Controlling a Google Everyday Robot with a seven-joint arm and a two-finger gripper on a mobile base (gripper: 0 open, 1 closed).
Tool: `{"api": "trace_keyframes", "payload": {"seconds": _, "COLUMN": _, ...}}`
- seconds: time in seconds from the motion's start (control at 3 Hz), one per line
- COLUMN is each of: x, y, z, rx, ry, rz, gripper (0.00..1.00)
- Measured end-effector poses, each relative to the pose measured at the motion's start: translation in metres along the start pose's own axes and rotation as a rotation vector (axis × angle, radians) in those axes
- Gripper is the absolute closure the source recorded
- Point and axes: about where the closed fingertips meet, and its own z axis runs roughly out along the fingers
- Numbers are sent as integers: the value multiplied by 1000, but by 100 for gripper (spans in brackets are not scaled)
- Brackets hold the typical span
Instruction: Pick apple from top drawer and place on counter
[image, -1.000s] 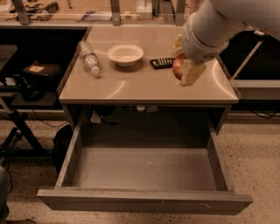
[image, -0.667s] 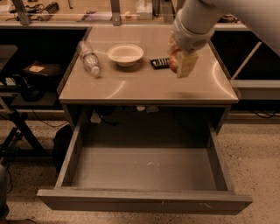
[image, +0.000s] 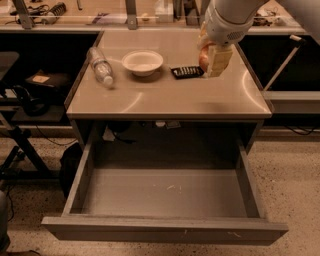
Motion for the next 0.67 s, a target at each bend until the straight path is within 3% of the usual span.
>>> {"api": "trace_keyframes", "payload": {"seconds": 0.33, "x": 53, "y": 5, "z": 17, "rx": -36, "ry": -23, "rz": 69, "gripper": 100}}
{"api": "trace_keyframes", "payload": {"seconds": 0.67, "x": 90, "y": 3, "z": 51, "rx": -104, "ry": -60, "rz": 118, "gripper": 100}}
